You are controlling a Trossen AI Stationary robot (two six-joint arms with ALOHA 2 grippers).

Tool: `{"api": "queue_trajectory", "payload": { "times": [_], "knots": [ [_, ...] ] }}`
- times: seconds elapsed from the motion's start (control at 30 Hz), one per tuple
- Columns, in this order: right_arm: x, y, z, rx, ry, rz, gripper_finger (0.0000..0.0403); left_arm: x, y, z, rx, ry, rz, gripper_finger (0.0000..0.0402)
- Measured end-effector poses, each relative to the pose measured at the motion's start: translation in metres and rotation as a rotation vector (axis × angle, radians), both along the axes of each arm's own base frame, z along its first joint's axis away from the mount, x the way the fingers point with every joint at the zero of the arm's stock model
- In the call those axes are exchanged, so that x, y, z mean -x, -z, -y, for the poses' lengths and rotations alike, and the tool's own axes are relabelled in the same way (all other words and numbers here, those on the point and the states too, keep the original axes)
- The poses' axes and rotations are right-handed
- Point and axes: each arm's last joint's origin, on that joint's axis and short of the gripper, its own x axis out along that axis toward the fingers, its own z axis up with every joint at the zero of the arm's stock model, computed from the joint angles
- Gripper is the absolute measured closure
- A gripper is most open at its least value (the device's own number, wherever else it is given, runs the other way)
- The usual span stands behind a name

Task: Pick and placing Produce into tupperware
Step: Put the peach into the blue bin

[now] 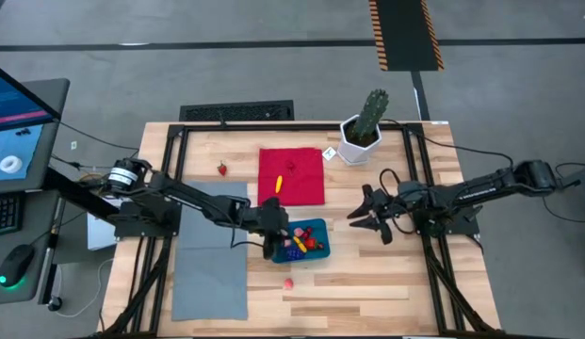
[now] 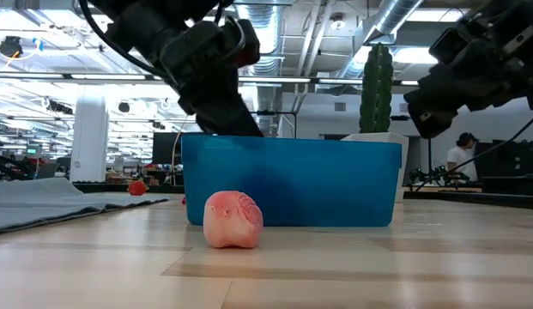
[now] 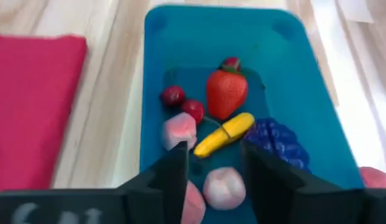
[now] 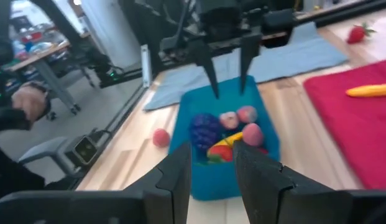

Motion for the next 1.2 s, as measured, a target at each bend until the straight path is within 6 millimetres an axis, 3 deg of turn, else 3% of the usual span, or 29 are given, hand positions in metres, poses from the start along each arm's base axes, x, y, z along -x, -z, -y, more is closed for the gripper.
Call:
{"api": "queue_trajectory", "payload": {
  "times": [0.27, 0.47, 0.73, 0.9, 1.2],
  "knots": [
    [0.0, -0.006, -0.011, 0.023, -0.073, 0.07, 0.0264, -0.002, -0.006, 0.001, -0.007, -0.007, 0.042, 0.0233],
    [0.0, -0.01, -0.014, 0.039, -0.097, 0.117, 0.027, 0.004, -0.022, 0.014, -0.002, 0.109, 0.103, 0.0233],
    [0.0, -0.008, -0.013, 0.043, -0.079, 0.098, 0.0271, 0.025, -0.052, 0.046, 0.17, 0.245, 0.15, 0.0233],
    [0.0, -0.007, -0.013, 0.049, -0.046, 0.094, 0.0271, 0.029, -0.049, 0.063, 0.154, 0.216, 0.151, 0.0233],
    [0.0, -0.006, -0.013, 0.049, -0.047, 0.085, 0.0271, 0.026, -0.019, 0.092, 0.109, 0.179, 0.11, 0.0233]
  ]
}}
